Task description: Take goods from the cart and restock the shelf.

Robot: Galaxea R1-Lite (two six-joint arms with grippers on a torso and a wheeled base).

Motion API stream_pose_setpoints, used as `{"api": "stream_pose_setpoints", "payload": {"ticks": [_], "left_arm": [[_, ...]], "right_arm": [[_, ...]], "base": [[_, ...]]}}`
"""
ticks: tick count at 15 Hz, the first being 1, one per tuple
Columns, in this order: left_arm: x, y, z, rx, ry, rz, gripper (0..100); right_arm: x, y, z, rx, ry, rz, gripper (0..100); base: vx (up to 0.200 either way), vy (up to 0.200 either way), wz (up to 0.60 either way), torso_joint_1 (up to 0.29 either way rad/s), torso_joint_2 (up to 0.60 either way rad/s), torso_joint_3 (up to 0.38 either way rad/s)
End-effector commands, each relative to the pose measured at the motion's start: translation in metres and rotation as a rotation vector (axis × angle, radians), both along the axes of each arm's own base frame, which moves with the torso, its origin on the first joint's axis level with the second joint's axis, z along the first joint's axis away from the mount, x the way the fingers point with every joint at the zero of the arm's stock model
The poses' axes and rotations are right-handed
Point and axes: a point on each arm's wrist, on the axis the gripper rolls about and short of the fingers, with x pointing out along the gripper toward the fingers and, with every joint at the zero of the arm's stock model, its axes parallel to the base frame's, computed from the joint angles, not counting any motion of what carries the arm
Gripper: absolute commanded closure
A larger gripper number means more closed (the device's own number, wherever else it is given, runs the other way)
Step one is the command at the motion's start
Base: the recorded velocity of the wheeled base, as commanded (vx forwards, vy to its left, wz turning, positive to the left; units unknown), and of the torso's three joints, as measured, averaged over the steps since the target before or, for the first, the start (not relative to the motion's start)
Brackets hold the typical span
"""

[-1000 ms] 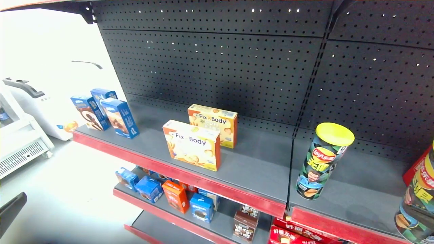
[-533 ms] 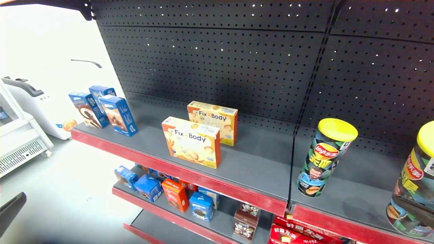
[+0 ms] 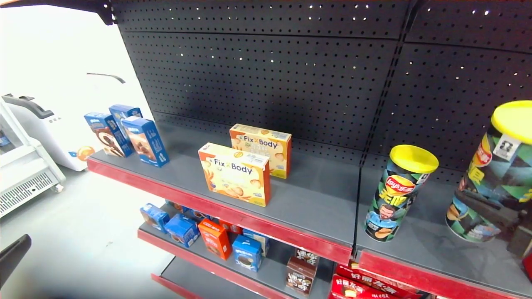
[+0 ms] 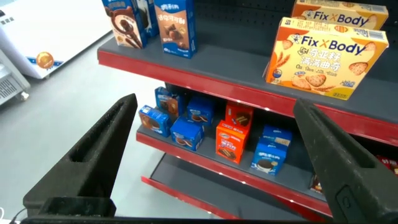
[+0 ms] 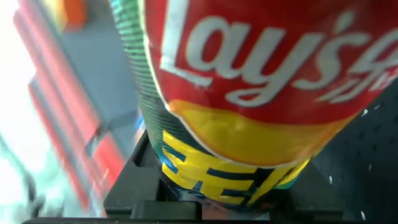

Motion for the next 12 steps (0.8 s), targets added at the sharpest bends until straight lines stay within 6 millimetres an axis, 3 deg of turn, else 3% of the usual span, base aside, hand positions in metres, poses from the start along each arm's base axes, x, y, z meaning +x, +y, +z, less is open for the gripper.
{"api": "stream_pose_setpoints", "payload": {"ticks": [1, 3, 8, 12], "left_arm": [[0.001, 0.0, 0.0, -0.002, 0.003, 0.001, 0], [0.001, 0.0, 0.0, -0.002, 0.004, 0.001, 0], [0.0, 0.0, -0.001, -0.003, 0.006, 0.002, 0], [-0.001, 0.0, -0.006, -0.003, 0.014, 0.002, 0]], "right_arm": [[0.048, -0.001, -0.019, 0.057, 0.03, -0.077, 100], [0.068, -0.008, -0.026, 0.075, -0.018, -0.171, 100], [0.068, -0.017, -0.037, 0.089, 0.022, -0.214, 100], [0.083, -0.026, -0.041, 0.192, 0.082, -0.245, 100]], "base": [[0.0, 0.0, 0.0, 0.0, 0.0, 0.0], [0.0, 0.0, 0.0, 0.0, 0.0, 0.0], [0.0, 0.0, 0.0, 0.0, 0.0, 0.0], [0.0, 0.0, 0.0, 0.0, 0.0, 0.0]]}}
